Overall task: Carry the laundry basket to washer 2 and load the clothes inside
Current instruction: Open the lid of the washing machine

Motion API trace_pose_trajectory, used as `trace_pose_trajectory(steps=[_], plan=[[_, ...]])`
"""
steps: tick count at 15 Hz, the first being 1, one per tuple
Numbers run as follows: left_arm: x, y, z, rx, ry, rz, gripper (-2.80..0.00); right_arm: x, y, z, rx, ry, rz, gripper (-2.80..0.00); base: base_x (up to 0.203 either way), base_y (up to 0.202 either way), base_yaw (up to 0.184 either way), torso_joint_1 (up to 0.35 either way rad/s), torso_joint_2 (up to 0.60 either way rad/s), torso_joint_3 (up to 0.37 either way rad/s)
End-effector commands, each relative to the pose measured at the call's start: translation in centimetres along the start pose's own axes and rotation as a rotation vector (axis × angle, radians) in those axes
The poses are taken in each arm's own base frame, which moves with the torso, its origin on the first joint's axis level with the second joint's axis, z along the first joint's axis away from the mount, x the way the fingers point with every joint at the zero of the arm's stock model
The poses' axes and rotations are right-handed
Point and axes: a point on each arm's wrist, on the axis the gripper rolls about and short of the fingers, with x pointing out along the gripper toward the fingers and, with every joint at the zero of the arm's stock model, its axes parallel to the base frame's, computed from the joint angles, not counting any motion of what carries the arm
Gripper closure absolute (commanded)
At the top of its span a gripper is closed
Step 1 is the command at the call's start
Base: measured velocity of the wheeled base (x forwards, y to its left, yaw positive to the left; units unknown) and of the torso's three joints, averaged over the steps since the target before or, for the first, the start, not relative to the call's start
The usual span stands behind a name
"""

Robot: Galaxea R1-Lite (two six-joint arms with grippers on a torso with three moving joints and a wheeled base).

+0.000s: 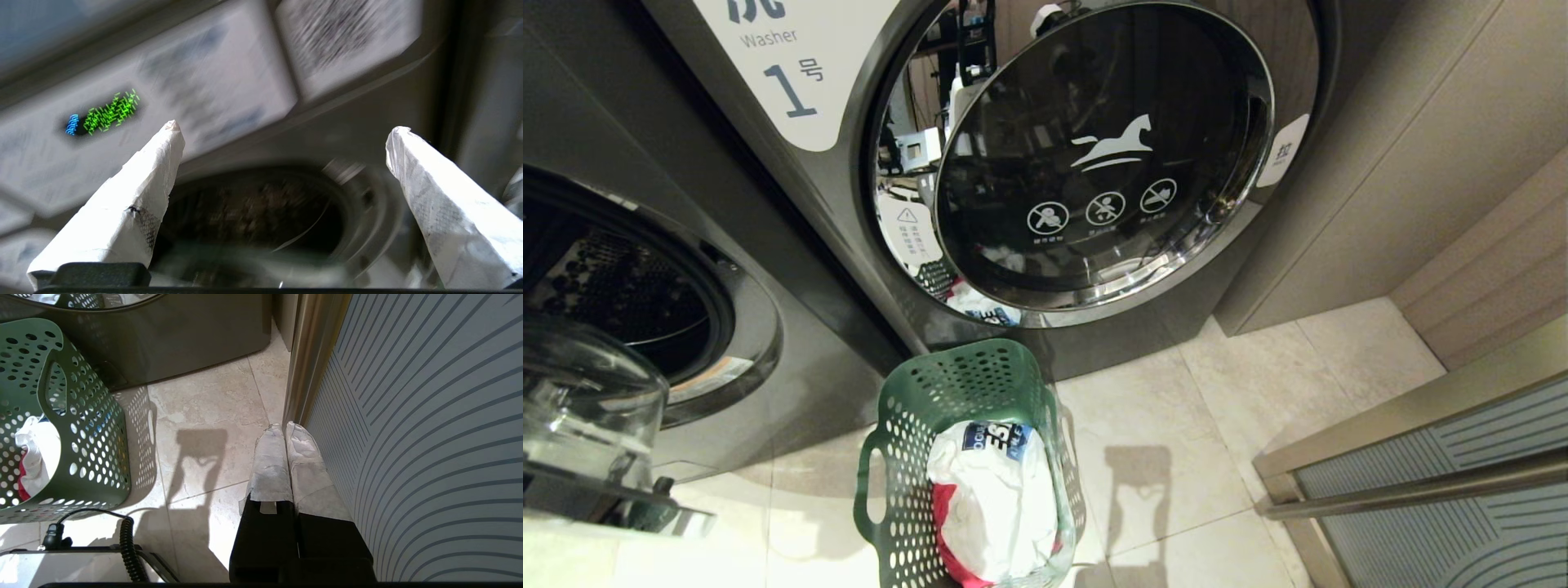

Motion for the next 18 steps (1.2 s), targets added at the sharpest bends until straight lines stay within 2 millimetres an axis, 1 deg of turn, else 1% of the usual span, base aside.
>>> trace_pose_trajectory(steps=[1, 2, 3, 5, 6, 7, 9, 12, 13, 14, 15, 16, 17, 18], plan=[[0.6, -5.4, 6.0, 0.007, -0.036, -0.068, -2.80, 0.0, 0.0, 0.0, 0.000, 0.000, 0.000, 0.00, 0.000, 0.000, 0.000, 0.000, 0.00, 0.000], [0.8, -6.2, 7.2, -0.041, -0.022, -0.074, -2.80, 0.0, 0.0, 0.0, 0.000, 0.000, 0.001, 0.00, 0.000, 0.000, 0.000, 0.000, 0.00, 0.000], [0.9, -6.4, 7.6, -0.156, 0.011, -0.059, -2.80, 0.0, 0.0, 0.0, 0.000, -0.001, 0.001, 0.00, 0.000, 0.000, 0.000, 0.000, 0.00, 0.000], [0.8, -6.8, 7.4, -0.411, 0.085, -0.011, -2.80, 0.0, 0.0, 0.0, 0.000, 0.000, 0.002, 0.00, 0.000, 0.000, 0.000, 0.000, 0.00, 0.000], [0.6, -7.5, 7.2, -0.512, 0.117, 0.009, -2.80, 0.0, 0.0, 0.0, 0.000, 0.000, 0.001, 0.00, 0.000, 0.000, 0.000, 0.000, 0.00, 0.000], [0.3, -8.4, 7.0, -0.569, 0.138, 0.019, -2.80, 0.0, 0.0, 0.0, 0.000, 0.000, 0.000, 0.00, 0.000, 0.000, 0.000, 0.000, 0.00, 0.000], [-0.3, -7.8, 4.8, -0.657, 0.163, 0.049, -2.80, 0.0, 0.0, 0.0, 0.000, -0.001, 0.002, 0.00, 0.000, 0.000, 0.000, 0.000, 0.00, 0.000], [-1.3, -5.9, 0.3, -0.681, 0.195, 0.093, -2.80, 0.0, 0.0, 0.0, 0.000, 0.000, 0.000, 0.00, 0.000, 0.000, 0.000, 0.000, 0.00, 0.000], [-1.6, -5.2, -1.3, -0.621, 0.209, 0.102, -2.80, 0.0, 0.0, 0.0, 0.000, 0.000, 0.000, 0.00, 0.000, 0.000, 0.000, 0.000, 0.00, 0.000], [-1.9, -4.4, -2.6, -0.495, 0.225, 0.101, -2.80, 0.0, 0.0, 0.0, 0.000, 0.000, 0.001, 0.00, 0.000, 0.000, 0.000, 0.000, 0.00, 0.000], [-2.2, -3.4, -4.0, -0.322, 0.245, 0.096, -2.80, 0.0, 0.0, 0.0, 0.000, 0.000, 0.000, 0.00, 0.000, 0.000, 0.000, 0.000, 0.00, 0.000], [-2.5, -2.2, -5.6, -0.157, 0.267, 0.095, -2.80, 0.0, 0.0, 0.0, 0.000, 0.000, 0.000, 0.00, 0.000, 0.000, 0.000, 0.000, 0.00, 0.000], [-2.8, -0.4, -7.4, -0.014, 0.293, 0.118, -2.80, 0.0, 0.0, 0.0, 0.000, 0.000, 0.002, 0.00, 0.000, 0.000, 0.000, 0.000, 0.00, 0.000], [-3.1, 1.5, -9.3, 0.078, 0.326, 0.187, -2.80, 0.0, 0.0, 0.0, 0.000, 0.000, 0.001, 0.00, 0.000, 0.000, 0.000, 0.000, 0.00, 0.000]])
